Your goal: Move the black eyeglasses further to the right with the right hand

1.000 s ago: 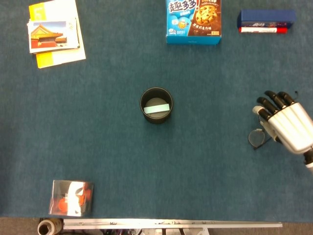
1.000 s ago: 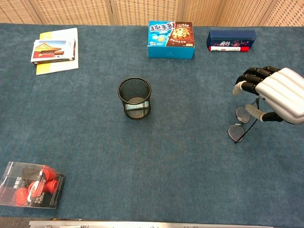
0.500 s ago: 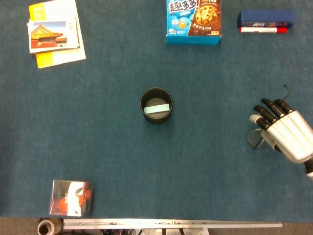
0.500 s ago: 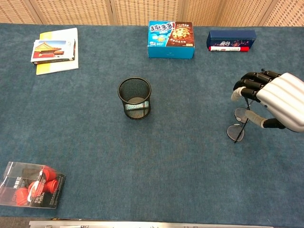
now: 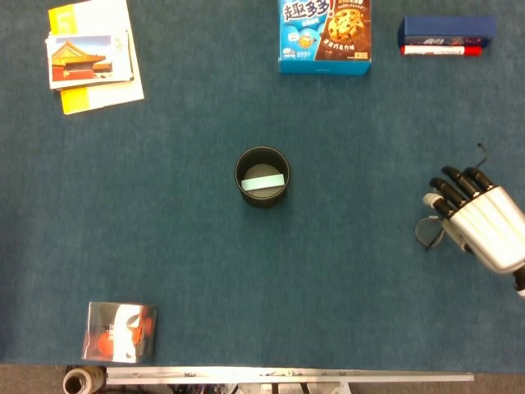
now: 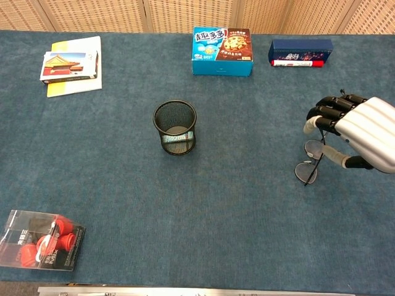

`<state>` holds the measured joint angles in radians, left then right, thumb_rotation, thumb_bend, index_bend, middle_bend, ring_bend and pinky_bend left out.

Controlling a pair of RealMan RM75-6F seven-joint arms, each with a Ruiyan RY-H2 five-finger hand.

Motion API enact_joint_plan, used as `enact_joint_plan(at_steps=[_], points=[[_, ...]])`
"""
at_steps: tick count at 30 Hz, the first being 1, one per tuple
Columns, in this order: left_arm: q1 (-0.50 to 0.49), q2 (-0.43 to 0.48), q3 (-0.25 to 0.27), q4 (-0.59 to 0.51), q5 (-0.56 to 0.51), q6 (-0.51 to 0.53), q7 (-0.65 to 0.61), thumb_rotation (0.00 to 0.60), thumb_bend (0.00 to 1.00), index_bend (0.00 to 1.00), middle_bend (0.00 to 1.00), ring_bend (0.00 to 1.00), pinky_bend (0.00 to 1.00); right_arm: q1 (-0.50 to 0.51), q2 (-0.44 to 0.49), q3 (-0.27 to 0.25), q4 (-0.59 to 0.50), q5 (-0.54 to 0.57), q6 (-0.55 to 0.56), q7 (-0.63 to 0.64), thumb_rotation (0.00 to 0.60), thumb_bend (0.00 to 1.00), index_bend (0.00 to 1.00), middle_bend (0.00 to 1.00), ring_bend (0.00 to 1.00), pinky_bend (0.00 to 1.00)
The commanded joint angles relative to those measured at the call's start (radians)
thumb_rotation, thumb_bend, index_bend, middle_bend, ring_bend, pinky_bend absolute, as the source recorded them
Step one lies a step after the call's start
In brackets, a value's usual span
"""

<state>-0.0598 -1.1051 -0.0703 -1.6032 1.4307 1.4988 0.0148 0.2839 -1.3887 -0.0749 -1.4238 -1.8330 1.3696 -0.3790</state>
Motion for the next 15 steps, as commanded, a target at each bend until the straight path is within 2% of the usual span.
enact_joint_plan(at_steps=[1,4,15], points=[[0.000,0.000,0.000,0.000,0.000,0.000,-0.001,0.600,0.48,0.53,0.37,0.41,0.51,0.003,-0.005,0.002,0.010,0.000,-0.004,-0.008,0.600,0.34,0.38,0.34,0.21,0.30],[0.000,0.001,0.000,0.000,0.001,0.000,-0.003,0.600,0.48,0.53,0.37,0.41,0.51,0.005,-0.013,0.004,0.025,0.001,-0.009,-0.019,0.600,0.34,0.35,0.34,0.21,0.31],[0.001,0.001,0.000,0.000,0.001,0.001,-0.004,0.600,0.48,0.53,0.37,0.41,0.51,0.023,-0.043,0.020,0.087,0.033,-0.047,-0.030,0.600,0.34,0.35,0.34,0.21,0.31]])
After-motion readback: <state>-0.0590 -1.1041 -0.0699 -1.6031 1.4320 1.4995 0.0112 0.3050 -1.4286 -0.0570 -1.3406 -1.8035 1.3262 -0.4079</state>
